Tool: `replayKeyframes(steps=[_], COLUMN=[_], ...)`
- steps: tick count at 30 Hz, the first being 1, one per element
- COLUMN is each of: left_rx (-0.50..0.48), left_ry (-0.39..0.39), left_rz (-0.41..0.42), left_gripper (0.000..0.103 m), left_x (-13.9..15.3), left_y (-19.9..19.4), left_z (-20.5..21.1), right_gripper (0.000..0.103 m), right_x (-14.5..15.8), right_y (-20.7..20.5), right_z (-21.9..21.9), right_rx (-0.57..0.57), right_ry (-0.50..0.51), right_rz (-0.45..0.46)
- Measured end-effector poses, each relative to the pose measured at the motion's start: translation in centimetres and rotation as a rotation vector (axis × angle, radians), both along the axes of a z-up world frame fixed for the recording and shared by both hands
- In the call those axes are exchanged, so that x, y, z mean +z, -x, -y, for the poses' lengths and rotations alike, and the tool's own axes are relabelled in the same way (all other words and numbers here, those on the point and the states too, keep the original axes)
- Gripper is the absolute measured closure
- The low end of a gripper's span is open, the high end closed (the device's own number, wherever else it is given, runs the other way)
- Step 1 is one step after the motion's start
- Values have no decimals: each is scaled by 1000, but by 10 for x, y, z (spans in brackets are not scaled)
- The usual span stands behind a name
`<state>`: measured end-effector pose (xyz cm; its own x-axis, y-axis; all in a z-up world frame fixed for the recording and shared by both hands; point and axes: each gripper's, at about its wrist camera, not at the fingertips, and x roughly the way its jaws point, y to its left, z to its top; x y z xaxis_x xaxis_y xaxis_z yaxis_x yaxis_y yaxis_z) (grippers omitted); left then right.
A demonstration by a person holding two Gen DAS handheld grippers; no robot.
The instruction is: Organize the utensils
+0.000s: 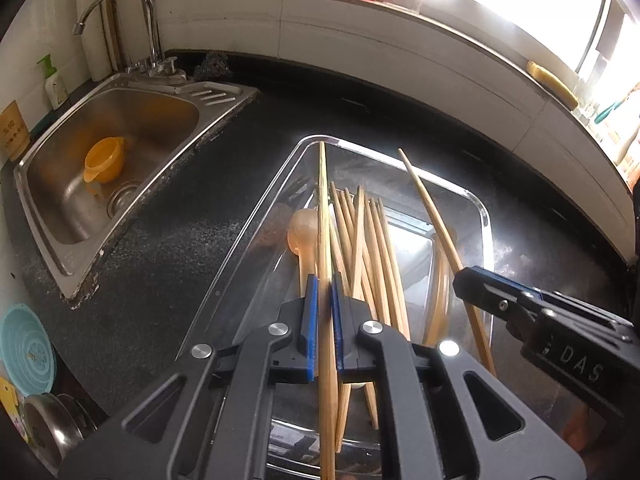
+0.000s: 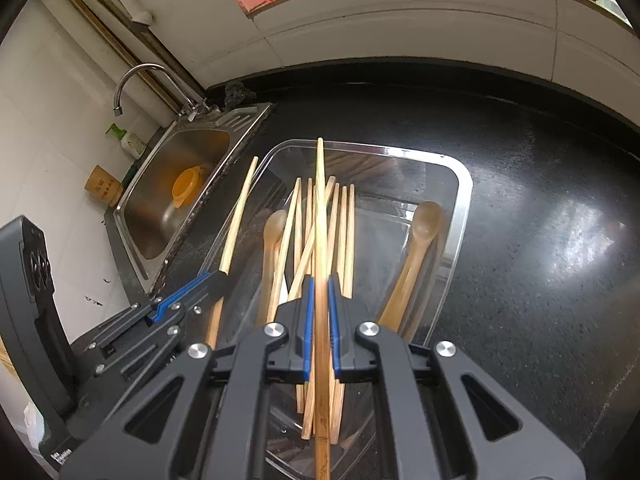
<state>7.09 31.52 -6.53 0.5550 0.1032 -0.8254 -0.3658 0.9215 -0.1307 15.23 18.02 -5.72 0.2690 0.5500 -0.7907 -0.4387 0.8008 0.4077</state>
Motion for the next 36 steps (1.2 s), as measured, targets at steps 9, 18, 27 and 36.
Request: replayKeyframes(steps=[9, 18, 27, 36], left_rx=[39, 35, 34, 3], left_ry=[-39, -44, -48, -74], left_rz=[39, 58, 77, 116], left_gripper=[11, 6, 6, 6], left_x=[3, 13, 21, 38], left_y=[8, 12, 19, 32], left_z=[-7, -6, 0, 23], right_gripper=[15, 15, 15, 15], right_x=[16, 22, 32, 50], right_y=[-10, -7, -2, 18], right_z=[17, 19, 26, 72], right_rx=[-52, -43, -50, -106], right_ry=[-73, -84, -77, -35], right_rz=[25, 25, 47, 132])
